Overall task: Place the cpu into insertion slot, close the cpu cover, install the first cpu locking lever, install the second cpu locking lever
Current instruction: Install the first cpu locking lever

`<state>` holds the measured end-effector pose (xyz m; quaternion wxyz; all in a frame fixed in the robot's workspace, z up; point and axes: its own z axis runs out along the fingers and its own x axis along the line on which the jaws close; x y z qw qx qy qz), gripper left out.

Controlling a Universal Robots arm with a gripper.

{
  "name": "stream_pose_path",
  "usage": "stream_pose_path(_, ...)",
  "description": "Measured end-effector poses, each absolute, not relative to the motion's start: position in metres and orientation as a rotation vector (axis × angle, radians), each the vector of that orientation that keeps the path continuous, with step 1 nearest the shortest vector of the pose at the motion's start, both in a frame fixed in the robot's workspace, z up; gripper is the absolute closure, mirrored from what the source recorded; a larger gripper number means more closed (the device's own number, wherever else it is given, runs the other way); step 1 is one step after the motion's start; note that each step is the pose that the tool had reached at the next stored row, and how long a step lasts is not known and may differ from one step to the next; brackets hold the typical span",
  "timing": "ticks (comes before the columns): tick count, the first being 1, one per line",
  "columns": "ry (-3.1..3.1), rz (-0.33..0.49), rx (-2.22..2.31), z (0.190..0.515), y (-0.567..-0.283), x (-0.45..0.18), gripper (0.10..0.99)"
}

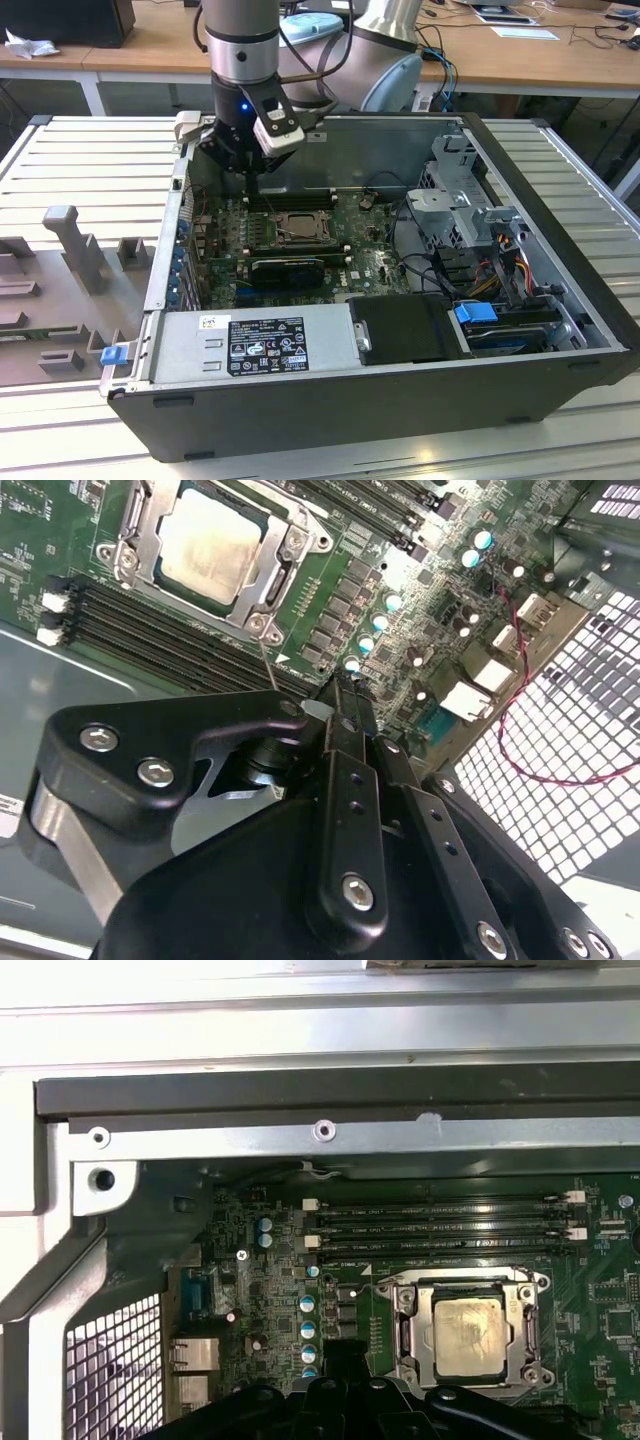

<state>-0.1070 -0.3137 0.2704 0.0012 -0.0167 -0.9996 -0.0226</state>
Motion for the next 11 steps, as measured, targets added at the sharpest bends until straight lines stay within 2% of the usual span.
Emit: stream_pose_path(11,-3.138,-0.071,-0.052,0.2673,-0.3136,-0.1125,0.980)
